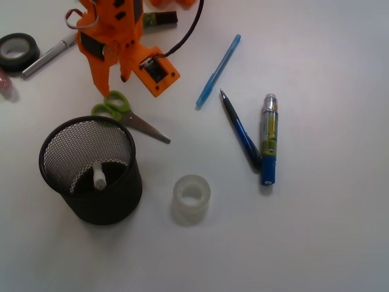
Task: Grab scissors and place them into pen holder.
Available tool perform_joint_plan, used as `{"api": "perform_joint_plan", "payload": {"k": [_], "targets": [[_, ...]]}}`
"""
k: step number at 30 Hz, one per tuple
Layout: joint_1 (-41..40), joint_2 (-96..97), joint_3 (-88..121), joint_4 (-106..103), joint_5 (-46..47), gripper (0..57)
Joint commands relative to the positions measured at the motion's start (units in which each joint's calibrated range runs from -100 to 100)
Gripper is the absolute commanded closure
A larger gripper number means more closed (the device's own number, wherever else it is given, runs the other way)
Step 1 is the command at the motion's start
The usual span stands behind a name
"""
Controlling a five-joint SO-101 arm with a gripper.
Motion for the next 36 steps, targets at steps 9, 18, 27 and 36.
{"api": "perform_joint_plan", "payload": {"k": [9,18,27,36], "targets": [[1.1,6.6,-3.0,-4.4,0.9,41.6],[1.1,7.5,-2.9,-6.5,0.8,41.6],[1.6,10.0,-2.6,-6.8,0.4,42.0],[2.3,14.0,-5.8,-2.6,-0.4,42.8]]}}
